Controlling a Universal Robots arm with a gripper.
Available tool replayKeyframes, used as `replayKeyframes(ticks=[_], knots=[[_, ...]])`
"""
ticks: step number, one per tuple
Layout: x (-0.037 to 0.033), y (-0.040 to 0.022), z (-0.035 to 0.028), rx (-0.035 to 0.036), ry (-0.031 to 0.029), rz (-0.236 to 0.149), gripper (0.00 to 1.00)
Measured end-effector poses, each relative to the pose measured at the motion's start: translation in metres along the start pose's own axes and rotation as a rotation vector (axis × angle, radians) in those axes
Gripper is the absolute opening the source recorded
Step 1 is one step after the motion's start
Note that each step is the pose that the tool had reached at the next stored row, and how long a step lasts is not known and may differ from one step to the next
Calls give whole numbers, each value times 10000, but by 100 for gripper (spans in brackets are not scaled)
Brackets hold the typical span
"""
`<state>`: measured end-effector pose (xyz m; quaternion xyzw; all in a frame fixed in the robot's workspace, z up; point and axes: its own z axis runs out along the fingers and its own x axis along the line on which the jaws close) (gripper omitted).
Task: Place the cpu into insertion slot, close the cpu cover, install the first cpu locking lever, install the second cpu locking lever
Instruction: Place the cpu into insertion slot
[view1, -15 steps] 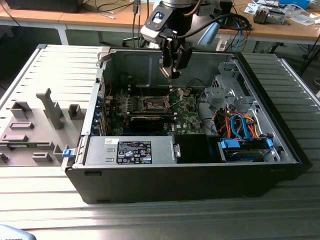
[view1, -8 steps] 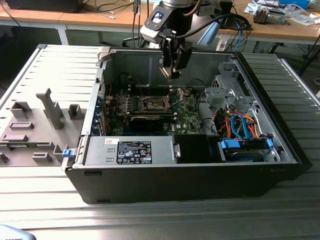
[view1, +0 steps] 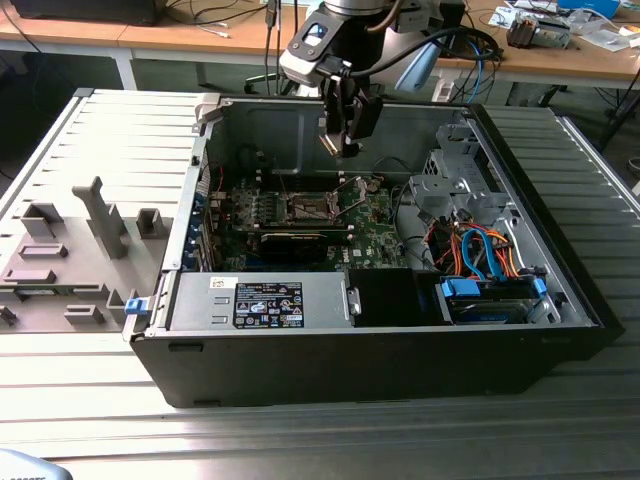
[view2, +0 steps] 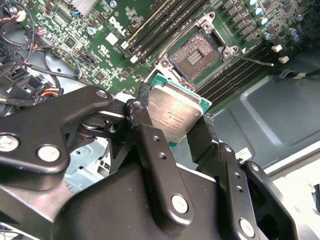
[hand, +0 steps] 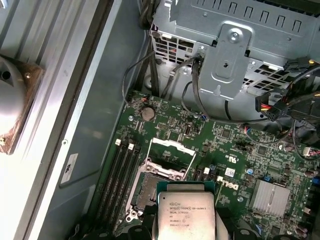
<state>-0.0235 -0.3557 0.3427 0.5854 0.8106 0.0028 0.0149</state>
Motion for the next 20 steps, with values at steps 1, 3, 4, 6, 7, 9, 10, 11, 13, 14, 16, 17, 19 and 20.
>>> replayKeyframes(ticks=[1,3,4,6,7,9,10,11,13,14,16,17,19,20], knots=[[0,0,0,0,0,12,55],[0,0,0,1,-1,43,55],[0,0,0,1,-1,55,55],[0,0,0,2,-2,84,55],[0,0,0,2,-2,95,55],[0,0,0,3,-3,136,55],[0,0,0,3,-3,146,55],[0,0,0,3,-4,157,55],[0,0,0,4,-4,181,55],[0,0,0,5,-5,194,55],[0,0,0,5,-5,221,55],[0,0,0,5,-5,231,55],[0,0,0,6,-6,273,55],[0,0,0,7,-7,294,55]])
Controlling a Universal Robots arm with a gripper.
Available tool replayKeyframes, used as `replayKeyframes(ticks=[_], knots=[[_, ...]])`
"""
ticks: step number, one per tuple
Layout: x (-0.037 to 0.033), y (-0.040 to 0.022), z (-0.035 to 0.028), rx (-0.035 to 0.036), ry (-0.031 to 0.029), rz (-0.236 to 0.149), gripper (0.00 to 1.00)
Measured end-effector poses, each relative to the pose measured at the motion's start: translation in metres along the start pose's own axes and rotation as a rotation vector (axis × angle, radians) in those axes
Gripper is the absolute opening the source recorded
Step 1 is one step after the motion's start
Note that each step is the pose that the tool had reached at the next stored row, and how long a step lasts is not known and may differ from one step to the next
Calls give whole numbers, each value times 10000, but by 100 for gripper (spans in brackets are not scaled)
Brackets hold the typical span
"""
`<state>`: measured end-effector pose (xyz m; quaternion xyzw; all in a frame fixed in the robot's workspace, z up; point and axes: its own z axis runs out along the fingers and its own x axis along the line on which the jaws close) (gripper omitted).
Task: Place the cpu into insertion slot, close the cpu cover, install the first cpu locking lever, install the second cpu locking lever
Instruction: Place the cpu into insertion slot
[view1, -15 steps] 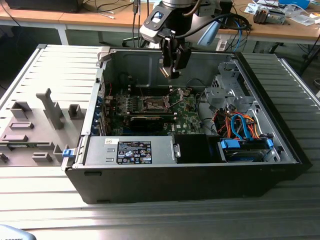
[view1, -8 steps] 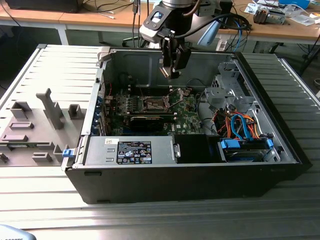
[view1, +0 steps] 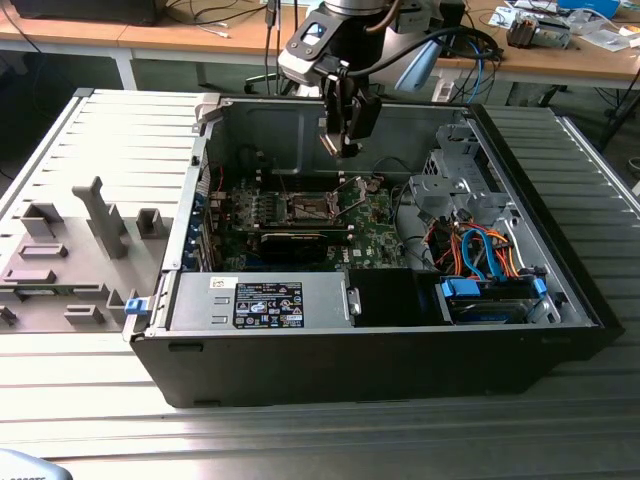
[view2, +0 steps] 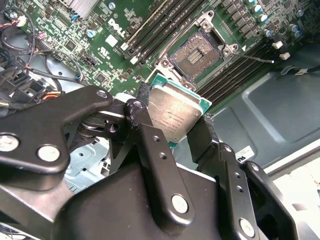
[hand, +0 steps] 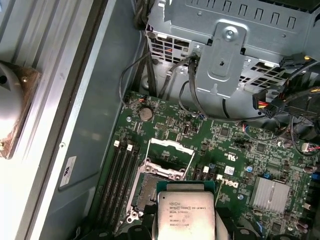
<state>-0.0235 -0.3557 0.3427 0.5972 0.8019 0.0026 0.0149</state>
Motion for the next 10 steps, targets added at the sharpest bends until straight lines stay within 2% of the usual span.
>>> replayKeyframes(ticks=[10], knots=[[0,0,0,3,-3,164,55]])
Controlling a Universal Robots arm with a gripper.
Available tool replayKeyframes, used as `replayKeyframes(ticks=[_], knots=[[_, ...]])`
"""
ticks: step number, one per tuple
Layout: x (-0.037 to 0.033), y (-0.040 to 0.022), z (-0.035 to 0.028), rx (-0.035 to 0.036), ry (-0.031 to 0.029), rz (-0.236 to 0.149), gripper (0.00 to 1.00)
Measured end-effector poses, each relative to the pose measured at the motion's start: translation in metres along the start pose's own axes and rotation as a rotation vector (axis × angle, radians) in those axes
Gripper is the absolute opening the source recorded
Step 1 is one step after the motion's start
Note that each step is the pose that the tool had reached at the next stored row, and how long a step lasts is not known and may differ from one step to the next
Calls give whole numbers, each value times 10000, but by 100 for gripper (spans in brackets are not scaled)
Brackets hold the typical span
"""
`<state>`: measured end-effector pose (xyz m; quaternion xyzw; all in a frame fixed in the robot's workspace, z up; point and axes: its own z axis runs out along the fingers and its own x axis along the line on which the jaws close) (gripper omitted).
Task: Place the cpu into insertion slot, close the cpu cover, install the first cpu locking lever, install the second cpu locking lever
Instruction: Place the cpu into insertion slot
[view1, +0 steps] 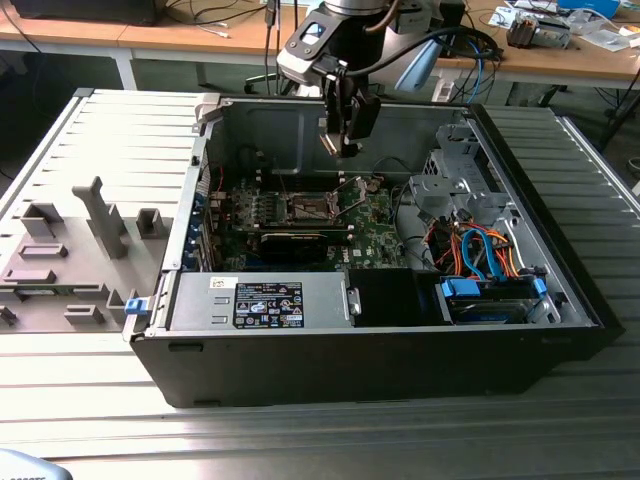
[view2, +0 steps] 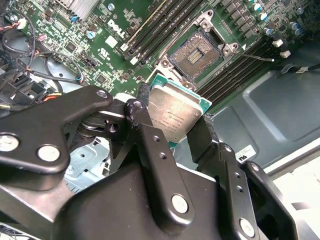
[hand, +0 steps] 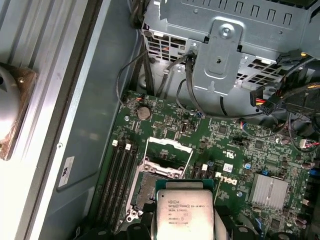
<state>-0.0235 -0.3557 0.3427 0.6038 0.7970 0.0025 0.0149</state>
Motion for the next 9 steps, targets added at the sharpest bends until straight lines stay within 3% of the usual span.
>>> replayKeyframes(ticks=[9], knots=[[0,0,0,3,-3,135,55]])
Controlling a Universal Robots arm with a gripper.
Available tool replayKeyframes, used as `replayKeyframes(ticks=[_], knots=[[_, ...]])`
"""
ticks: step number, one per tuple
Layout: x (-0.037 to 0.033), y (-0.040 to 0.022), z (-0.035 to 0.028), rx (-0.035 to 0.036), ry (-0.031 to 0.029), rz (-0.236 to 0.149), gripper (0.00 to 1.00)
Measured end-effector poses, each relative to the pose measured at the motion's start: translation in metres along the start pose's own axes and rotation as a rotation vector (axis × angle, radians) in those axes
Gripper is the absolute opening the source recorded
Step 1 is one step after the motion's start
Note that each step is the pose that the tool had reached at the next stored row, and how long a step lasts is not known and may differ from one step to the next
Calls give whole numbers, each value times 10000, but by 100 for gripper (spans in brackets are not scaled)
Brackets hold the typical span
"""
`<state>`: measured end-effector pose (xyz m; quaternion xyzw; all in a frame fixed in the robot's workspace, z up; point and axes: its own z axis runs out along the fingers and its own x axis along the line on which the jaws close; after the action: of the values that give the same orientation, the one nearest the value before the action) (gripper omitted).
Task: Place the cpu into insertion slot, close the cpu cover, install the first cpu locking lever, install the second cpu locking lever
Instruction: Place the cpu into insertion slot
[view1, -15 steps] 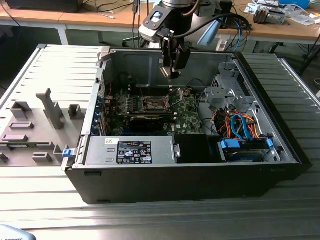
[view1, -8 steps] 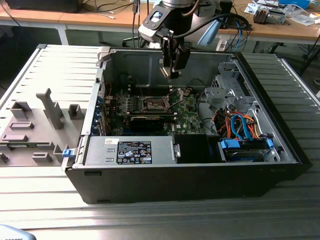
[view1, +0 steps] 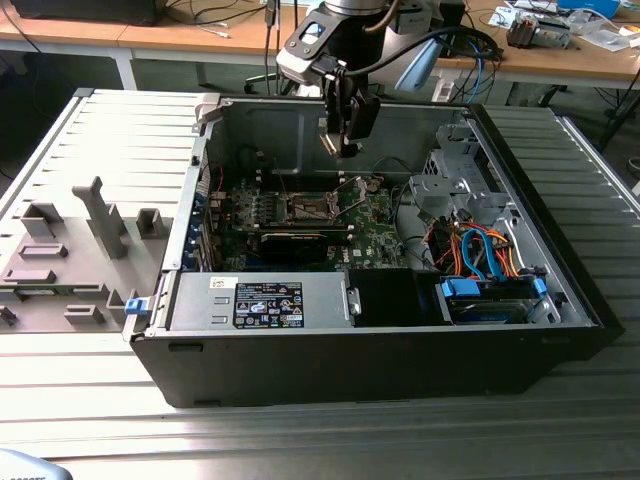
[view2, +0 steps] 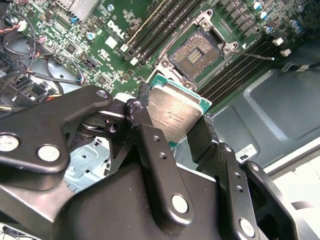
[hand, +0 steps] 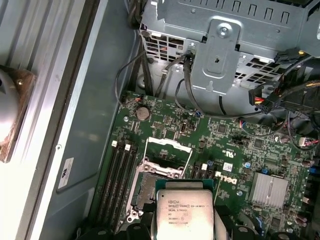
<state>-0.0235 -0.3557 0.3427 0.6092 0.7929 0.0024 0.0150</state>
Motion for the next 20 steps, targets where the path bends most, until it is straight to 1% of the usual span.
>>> replayKeyframes(ticks=[20], knots=[[0,0,0,10,-7,386,55]])
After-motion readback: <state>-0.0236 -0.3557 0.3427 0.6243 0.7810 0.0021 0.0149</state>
